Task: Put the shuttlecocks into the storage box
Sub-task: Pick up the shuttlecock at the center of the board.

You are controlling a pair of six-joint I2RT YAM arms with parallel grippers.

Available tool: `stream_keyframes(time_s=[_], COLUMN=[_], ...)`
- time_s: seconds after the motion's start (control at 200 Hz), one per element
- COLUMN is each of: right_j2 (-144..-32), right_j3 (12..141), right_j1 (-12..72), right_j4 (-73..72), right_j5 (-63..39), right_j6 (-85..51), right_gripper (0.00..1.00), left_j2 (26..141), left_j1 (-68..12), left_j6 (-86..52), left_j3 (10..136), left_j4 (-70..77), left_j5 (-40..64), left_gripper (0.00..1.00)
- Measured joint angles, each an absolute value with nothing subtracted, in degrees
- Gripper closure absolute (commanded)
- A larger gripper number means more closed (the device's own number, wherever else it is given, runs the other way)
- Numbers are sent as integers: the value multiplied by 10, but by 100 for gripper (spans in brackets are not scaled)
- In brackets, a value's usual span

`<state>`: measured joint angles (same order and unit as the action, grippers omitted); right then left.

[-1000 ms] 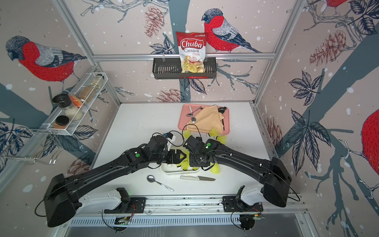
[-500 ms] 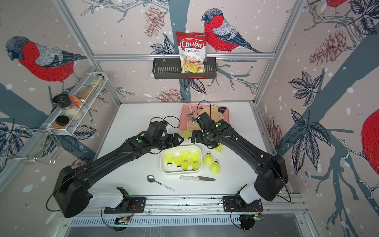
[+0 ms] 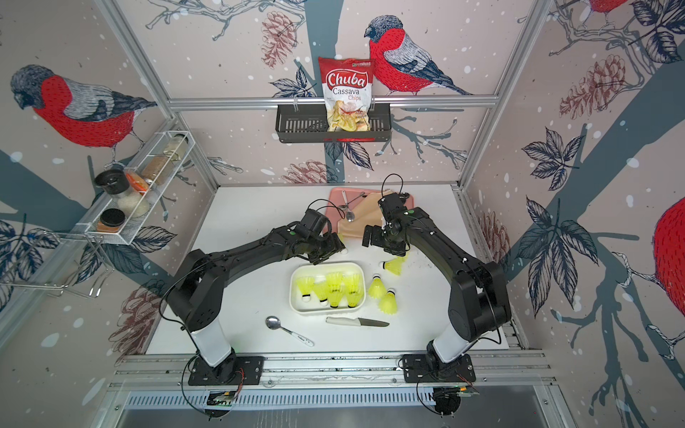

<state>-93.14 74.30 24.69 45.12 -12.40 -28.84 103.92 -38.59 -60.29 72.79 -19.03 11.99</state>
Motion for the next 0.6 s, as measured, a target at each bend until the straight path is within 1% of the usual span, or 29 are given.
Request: stream_keyframes(time_s=[0.185, 0.33, 0.48, 0.535, 0.595], right_j2=[-953, -973, -993, -995, -995], right_j3=[729, 729, 732, 732, 732], right_j1=[227, 202, 193, 192, 191], right_j4=[411, 387, 371, 366, 362], right_j5=[-178, -219, -245, -252, -256], right_j6=[-266, -256, -255, -255, -256], right_gripper=[0, 1, 1, 1, 2], left_j2=[1105, 1137, 1163, 1171, 1176], left_j1=[-389, -397, -400, -401, -402], left_j6=[-651, -673, -690, -691, -695], left_j3=[764, 792, 804, 809, 814], left_j4=[-172, -170, -170, -173, -175], left_j5=[116, 103, 96, 88, 85], left_gripper=[35, 36, 38, 39, 46])
